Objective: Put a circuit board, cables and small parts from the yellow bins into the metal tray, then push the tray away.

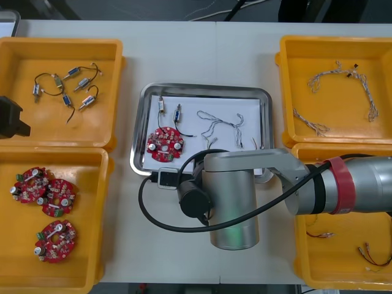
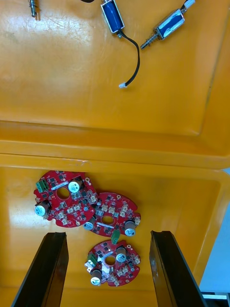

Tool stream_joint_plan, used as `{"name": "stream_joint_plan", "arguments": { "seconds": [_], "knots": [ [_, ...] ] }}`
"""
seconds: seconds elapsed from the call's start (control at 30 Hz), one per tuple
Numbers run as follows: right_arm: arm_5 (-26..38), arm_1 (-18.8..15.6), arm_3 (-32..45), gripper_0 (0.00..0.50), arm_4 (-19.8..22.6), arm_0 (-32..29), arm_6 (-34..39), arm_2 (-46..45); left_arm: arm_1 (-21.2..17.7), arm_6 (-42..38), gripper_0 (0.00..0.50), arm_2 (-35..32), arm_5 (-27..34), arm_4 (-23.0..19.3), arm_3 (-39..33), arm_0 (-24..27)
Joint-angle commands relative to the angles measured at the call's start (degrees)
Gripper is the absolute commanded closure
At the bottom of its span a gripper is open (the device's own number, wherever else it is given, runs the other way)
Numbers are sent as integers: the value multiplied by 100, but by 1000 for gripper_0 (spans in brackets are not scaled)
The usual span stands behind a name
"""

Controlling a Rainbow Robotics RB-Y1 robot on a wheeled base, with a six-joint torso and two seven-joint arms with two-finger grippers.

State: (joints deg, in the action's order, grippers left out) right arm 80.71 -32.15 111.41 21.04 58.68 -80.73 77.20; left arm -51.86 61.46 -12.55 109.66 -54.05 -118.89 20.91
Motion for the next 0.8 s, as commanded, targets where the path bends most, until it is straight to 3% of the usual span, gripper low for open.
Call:
{"name": "stream_joint_plan", "arguments": {
  "seconds": [0.03, 0.8],
  "knots": [
    [-169, -213, 241, 500, -73, 302, -171, -179, -158, 402, 0, -186, 34, 53, -170, -79],
    [-811, -345, -102, 500, -372, 609, -364, -206, -158, 402, 0, -186, 34, 53, -170, -79]
  ]
}}
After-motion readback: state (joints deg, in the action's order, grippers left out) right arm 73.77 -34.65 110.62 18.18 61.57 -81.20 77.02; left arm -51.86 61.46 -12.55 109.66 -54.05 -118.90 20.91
